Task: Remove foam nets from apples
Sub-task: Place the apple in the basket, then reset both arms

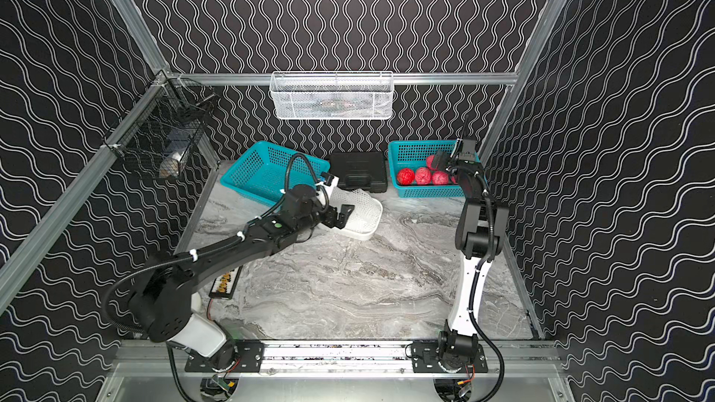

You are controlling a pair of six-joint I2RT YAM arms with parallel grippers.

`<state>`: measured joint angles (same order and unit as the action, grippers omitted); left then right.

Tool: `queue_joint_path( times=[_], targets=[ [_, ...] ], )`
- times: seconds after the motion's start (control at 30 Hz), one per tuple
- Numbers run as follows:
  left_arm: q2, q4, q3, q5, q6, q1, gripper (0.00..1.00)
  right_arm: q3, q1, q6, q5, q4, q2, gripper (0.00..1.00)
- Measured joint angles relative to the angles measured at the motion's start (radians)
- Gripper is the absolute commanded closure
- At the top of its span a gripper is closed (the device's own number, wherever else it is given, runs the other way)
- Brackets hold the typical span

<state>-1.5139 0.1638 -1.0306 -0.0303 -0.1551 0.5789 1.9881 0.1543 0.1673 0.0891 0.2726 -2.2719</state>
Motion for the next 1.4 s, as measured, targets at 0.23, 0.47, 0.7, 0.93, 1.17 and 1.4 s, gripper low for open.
queue_joint_path(
  times=[0.23, 0.47, 0.7, 0.93, 1.17, 1.4],
  targets=[
    [0.285, 0.064, 0.288, -0.285, 0.042, -0.010, 0.01, -0.343, -0.027, 0.055, 0.060, -0.069, 0.423, 0.00],
    [0.454, 0.190, 0.599, -0.581, 0.106, -0.013, 0.01, -1.012, -0.304, 0.082, -0.096, -0.357, 0.908, 0.00],
    [0.431, 0.431, 0.822, -0.728, 0.211, -0.069, 0.01, -1.466, -0.530, 0.019, -0.391, -0.607, 1.078, 0.00],
    [0.181, 0.743, 0.872, -0.599, 0.209, -0.254, 0.01, -1.521, -0.526, -0.088, -0.639, -0.801, 0.912, 0.00],
    [-0.071, 1.102, 0.892, -0.458, 0.179, -0.416, 0.01, -1.604, -0.370, -0.121, -0.643, -0.970, 0.841, 0.00],
    [-0.201, 1.270, 0.900, -0.330, 0.181, -0.429, 0.01, -1.688, -0.322, -0.113, -0.553, -1.115, 0.831, 0.00]
  ],
)
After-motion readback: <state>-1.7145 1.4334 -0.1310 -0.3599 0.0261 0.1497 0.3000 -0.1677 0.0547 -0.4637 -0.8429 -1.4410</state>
